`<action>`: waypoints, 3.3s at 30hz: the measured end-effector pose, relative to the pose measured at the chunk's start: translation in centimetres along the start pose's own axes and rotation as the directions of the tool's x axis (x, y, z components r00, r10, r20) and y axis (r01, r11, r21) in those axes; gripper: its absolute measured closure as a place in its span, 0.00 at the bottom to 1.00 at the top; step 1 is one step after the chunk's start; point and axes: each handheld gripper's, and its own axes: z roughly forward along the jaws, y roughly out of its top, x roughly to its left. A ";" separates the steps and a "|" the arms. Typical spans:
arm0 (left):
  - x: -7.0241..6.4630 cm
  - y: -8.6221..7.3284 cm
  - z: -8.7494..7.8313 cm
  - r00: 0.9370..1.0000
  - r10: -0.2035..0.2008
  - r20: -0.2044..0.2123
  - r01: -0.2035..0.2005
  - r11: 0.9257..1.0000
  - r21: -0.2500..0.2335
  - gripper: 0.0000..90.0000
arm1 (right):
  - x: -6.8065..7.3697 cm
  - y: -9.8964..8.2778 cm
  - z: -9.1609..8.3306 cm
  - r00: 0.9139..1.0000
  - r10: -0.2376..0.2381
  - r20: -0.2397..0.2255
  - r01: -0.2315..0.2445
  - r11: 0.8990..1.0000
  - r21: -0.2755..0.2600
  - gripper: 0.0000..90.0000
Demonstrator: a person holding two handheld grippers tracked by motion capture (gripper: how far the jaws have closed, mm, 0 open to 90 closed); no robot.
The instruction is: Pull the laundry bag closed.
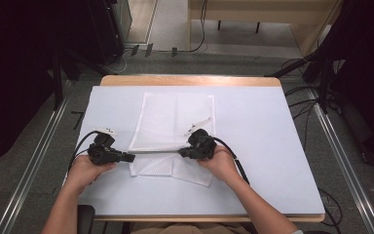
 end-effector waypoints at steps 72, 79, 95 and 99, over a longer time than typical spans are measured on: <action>0.1 -0.3 -0.2 1.000 -0.016 0.002 0.016 1.000 0.014 0.98 | -3.1 -4.3 -4.5 0.996 0.066 0.052 -0.067 0.998 0.013 0.98; 0.1 -0.3 -0.2 1.000 -0.016 0.002 0.016 1.000 0.015 0.98 | -3.6 -4.9 -5.3 0.994 0.083 0.065 -0.083 0.996 0.010 0.98; 0.3 -0.2 0.0 1.000 -0.019 0.013 0.019 1.000 0.021 0.96 | -3.5 -5.0 -6.0 0.996 0.074 0.044 -0.073 0.997 -0.021 0.98; 0.2 -0.1 -0.1 1.000 -0.016 0.018 0.016 1.000 -0.003 0.91 | -3.5 -5.0 -5.8 0.995 0.086 0.042 -0.085 0.996 -0.014 0.97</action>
